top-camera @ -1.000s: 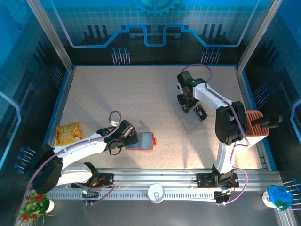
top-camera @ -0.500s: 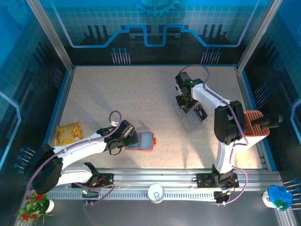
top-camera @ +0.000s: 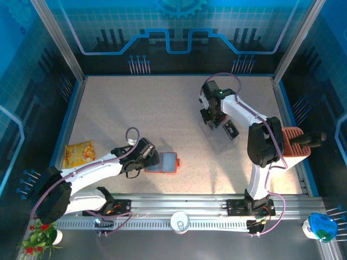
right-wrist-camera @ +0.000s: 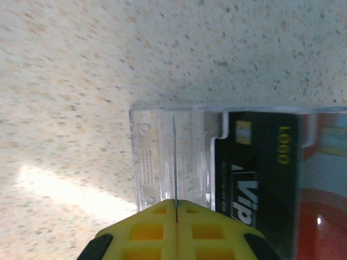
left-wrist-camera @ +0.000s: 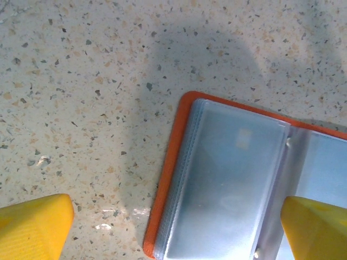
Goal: Put the credit cards into the card holder
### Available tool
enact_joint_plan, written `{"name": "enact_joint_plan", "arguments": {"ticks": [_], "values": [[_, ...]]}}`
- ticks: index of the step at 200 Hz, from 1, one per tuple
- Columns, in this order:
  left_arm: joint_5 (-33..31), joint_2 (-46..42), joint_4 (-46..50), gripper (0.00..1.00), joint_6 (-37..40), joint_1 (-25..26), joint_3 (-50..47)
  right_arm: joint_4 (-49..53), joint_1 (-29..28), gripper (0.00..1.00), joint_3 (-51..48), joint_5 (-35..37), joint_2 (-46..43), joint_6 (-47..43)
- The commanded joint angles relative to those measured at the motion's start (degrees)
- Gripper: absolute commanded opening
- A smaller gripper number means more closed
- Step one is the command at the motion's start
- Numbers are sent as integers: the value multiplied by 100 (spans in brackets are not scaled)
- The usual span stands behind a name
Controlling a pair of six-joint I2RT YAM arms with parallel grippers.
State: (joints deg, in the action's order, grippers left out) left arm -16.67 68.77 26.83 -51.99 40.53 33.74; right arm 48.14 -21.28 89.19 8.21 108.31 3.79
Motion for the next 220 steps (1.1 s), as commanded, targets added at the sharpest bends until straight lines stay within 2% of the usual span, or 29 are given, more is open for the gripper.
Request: {"name": "enact_joint_plan", "arguments": {"ticks": [1, 28, 51, 90, 114, 137, 174, 220], "values": [[9, -149, 218, 99, 165, -51, 240, 249, -92, 0, 403, -663, -587, 39], [1, -205, 352, 99, 245, -78, 325, 52, -181, 0, 306, -1056, -1063, 428], [8, -193, 459, 99, 316, -101, 361, -554, -252, 0, -287, -1475, -1629, 948], [19, -112, 508, 99, 385, -144, 370, -2800, -474, 0, -2333, -2378, -2771, 2574], [19, 40, 534, 99, 450, -155, 411, -4369, -822, 0, -3630, -2453, -3182, 3602], [-42, 182, 547, 99, 504, -165, 423, -5733, -1372, 0, -4620, -2191, -3193, 4423], [-214, 246, 619, 99, 498, -164, 349, -7408, -2313, 0, -5512, -1251, -2836, 5124], [-296, 275, 595, 99, 438, -203, 161, -8914, -3047, 0, -5978, -424, -2119, 5617]]}}
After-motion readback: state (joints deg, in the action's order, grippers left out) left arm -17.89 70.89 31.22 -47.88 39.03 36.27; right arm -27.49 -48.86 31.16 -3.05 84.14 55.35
